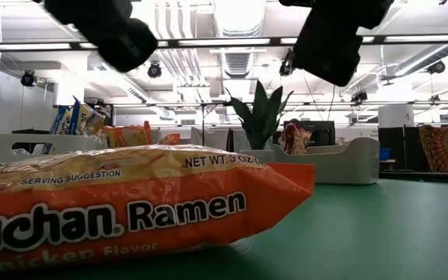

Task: Sort Maruchan noodles
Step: Put the orange noodle pack into the green bin

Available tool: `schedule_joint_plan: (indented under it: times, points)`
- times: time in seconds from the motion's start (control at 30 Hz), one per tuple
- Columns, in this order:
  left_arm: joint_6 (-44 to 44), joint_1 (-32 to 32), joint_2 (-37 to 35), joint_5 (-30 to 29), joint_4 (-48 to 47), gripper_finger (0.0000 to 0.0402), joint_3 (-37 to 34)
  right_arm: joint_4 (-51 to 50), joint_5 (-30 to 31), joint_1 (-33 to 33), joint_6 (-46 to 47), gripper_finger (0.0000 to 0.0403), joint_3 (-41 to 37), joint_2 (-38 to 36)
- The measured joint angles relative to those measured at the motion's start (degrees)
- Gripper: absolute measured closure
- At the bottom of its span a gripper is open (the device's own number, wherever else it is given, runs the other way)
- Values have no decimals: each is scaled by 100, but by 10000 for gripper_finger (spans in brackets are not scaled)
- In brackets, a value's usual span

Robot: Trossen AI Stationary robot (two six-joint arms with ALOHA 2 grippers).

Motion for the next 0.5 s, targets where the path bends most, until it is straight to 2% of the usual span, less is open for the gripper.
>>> schedule_joint_plan:
  times: [0.2, 0.3, 0.5]
  points:
    - [-645, -695, 662, -640, 46, 401, 0, 1206, 138, 248, 677, 329, -548, 0]
    - [-861, -959, 1044, -713, 257, 401, 0, 1640, 391, 377, 1132, 300, -852, 0]
    - [-1183, -1298, 1708, -806, 753, 401, 1, 1657, 1136, 616, 1976, 229, -1204, 1]
